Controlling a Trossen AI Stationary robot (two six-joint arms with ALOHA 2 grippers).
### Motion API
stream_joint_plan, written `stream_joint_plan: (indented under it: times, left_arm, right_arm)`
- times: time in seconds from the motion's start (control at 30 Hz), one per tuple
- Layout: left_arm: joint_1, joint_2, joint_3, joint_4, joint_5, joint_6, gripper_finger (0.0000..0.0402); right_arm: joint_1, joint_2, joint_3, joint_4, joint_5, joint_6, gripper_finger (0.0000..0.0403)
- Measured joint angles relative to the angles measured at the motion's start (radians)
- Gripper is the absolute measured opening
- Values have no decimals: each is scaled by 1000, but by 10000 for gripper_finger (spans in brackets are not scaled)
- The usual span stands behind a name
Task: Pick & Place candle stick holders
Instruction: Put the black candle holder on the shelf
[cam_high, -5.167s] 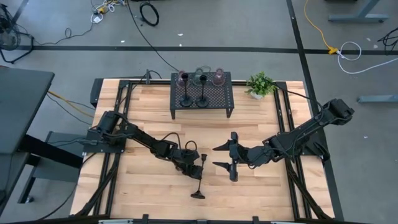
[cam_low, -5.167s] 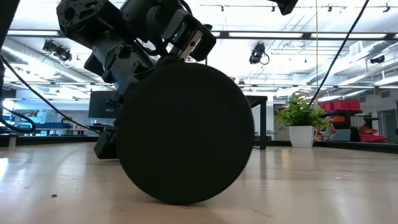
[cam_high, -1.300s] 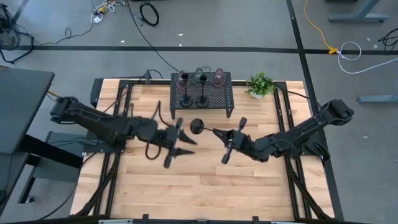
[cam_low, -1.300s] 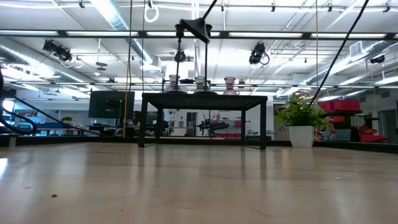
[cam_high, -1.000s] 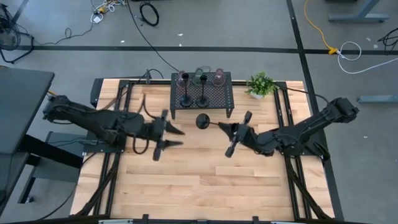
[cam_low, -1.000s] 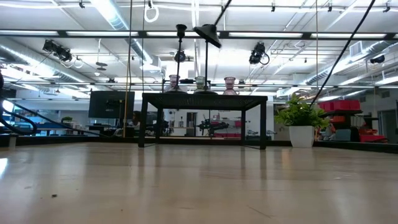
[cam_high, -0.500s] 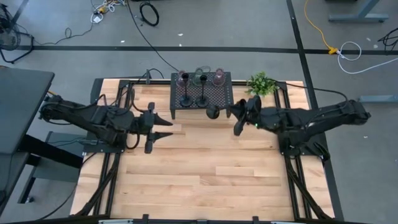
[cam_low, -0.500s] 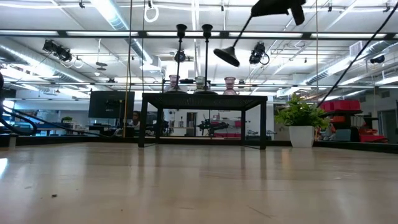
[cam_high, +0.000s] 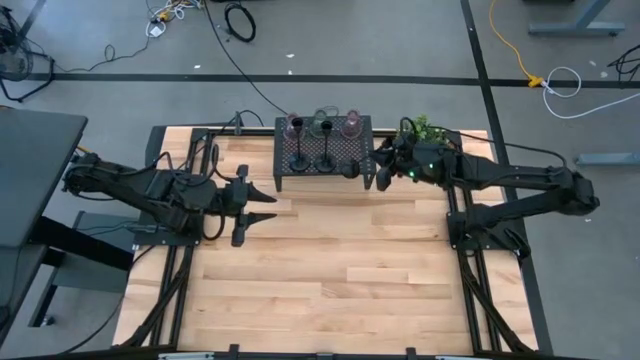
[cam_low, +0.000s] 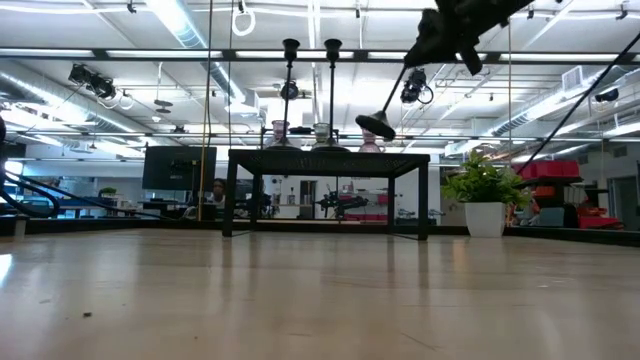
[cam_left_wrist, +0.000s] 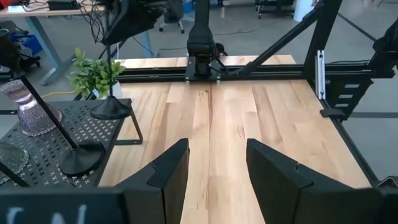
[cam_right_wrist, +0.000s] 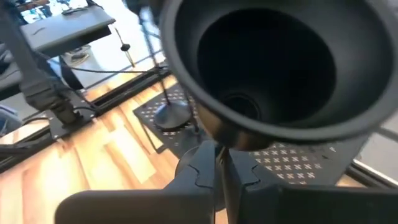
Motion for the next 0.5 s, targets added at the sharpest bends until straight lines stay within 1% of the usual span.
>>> stream_joint_plan:
  times: [0.1,0.2,0.37,0.5]
  left_arm:
    - [0,0,0,0,0,0,165]
    - [0,0,0,-8,0,0,165]
    - [0,0,0,-14,0,0,165]
    - [0,0,0,-14,0,0,165]
  right_arm:
    - [-53,0,3,-24,-56,20,0]
    - [-92,4,50,-126,-69,38,0]
    - [-119,38,213,-315,-85,33,0]
    - [-121,106,347,-435,-77,31,0]
